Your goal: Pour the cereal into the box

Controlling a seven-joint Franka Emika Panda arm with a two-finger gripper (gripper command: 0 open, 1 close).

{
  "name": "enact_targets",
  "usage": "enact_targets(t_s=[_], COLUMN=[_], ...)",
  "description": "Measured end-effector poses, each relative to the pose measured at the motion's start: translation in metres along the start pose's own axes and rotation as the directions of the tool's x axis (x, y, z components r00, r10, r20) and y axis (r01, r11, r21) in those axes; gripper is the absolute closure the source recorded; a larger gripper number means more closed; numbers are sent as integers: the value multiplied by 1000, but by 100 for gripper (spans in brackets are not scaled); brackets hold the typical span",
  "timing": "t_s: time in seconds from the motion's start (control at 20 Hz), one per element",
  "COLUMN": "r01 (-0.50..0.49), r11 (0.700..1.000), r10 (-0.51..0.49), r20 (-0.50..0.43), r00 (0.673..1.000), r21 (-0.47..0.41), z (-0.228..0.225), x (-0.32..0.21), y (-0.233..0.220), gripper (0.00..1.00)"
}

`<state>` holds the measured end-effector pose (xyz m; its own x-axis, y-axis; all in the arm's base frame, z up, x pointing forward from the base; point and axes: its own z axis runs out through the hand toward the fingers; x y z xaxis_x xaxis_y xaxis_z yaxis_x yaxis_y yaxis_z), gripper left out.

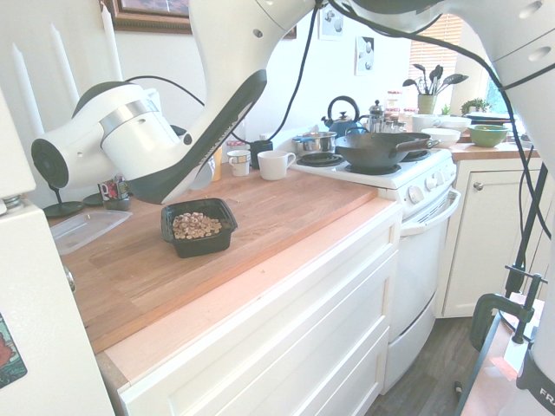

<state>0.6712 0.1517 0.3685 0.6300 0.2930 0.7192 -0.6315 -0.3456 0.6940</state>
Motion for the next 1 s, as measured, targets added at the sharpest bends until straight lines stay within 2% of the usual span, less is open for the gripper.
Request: enact_targets(t_s=[0.25, 0.4, 0.5, 0.6, 0.75, 0.85, 1.0], r01=[-18, -99, -160, -227, -322, -386, -486], r11=[1000, 995, 987, 973, 944, 918, 867], r10=[18, 97, 149, 198, 243, 257, 257], r20=[3, 128, 235, 343, 506, 604, 737], r00=[1000, 987, 960, 918, 828, 754, 626], r21=[-13, 6, 25, 44, 74, 92, 110], z=[-3, 3, 15, 34, 76, 109, 165], x=[-3, 23, 50, 74, 86, 82, 64], y=[2, 28, 59, 93, 135, 153, 174], gripper=[100, 100, 100, 100, 100, 100, 100])
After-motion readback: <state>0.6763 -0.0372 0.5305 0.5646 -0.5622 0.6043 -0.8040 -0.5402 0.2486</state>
